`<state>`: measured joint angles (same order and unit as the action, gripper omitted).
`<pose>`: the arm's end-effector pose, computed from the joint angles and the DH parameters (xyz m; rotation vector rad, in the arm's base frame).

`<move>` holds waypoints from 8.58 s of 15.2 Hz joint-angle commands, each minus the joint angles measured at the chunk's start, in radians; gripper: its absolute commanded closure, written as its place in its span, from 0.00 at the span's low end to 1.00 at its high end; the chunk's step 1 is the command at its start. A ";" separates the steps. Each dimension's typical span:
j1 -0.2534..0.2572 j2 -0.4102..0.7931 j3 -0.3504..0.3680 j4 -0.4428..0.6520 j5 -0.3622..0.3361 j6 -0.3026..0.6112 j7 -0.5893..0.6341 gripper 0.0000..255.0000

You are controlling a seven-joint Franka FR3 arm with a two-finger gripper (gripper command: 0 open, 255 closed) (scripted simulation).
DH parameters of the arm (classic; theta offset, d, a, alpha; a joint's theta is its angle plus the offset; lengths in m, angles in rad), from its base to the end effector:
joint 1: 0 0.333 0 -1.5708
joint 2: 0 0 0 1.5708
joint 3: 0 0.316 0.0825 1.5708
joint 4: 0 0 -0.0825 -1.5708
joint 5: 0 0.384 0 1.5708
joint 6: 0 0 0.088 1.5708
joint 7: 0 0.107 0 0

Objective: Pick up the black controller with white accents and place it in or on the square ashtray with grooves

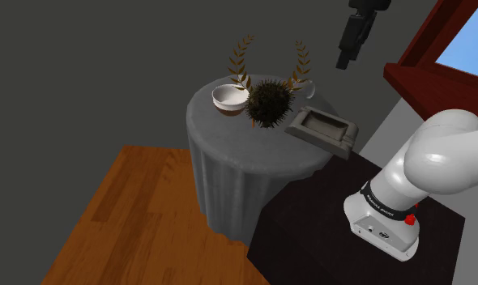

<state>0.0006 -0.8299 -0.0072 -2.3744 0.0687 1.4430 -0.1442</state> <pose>0.2809 0.0055 0.5847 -3.0489 -0.2222 0.1465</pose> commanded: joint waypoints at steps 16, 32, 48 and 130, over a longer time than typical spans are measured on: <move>-0.034 0.250 -0.269 -0.121 -0.203 0.445 -0.401 0.00; 0.004 0.848 -0.507 0.130 -0.027 0.853 -0.913 0.00; -0.043 1.085 -0.480 0.225 0.152 0.976 -1.097 0.00; -0.101 0.119 -0.360 -0.460 -0.323 0.732 -0.669 1.00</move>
<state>-0.0859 -0.6555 -0.3782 -2.7981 -0.2445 2.1954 -0.8216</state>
